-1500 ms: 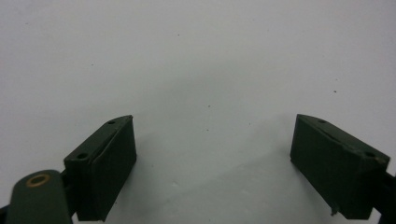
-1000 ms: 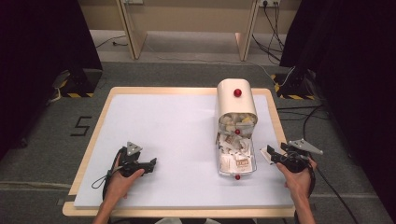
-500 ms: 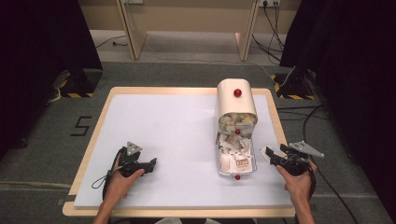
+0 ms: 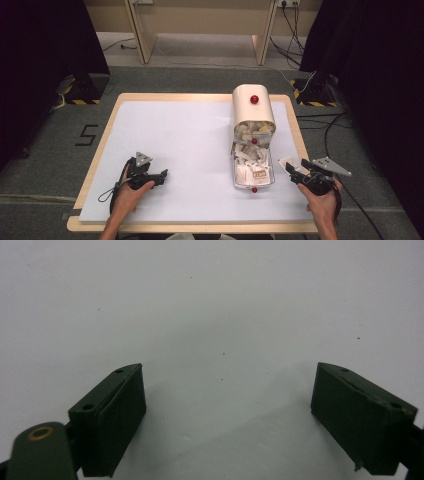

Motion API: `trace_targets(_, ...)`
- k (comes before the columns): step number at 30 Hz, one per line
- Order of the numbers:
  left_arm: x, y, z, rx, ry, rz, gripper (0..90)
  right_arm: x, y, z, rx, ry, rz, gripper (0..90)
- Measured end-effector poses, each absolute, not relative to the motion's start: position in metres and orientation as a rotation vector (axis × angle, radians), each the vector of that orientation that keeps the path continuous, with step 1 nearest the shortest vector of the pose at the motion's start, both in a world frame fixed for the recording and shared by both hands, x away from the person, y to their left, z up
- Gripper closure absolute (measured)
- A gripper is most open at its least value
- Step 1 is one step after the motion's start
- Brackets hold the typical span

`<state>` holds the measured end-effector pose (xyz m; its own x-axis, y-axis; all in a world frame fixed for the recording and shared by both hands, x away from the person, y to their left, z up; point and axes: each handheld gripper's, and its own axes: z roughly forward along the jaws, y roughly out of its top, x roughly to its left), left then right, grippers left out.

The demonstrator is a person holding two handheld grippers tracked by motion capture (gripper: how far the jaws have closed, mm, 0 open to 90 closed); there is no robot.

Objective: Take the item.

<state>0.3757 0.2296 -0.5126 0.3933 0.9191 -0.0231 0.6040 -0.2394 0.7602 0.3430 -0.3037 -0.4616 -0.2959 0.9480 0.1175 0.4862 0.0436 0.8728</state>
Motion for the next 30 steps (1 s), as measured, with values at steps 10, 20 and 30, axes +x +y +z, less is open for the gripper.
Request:
trace_targets(10,0.376,0.230,-0.513,1.950,1.303,0.571,13.4,0.330,-0.301,-0.467,1.450,1.829,1.203,33.2)
trace_targets(20,0.376,0.230,-0.513,1.950,1.304,0.571,13.4,0.320,-0.302,-0.471,1.444,1.826,1.191,28.6)
trace_targets(30,0.376,0.229,-0.513,1.950,1.303,0.571,13.4,0.310,-0.304,-0.474,1.461,1.828,1.183,25.1)
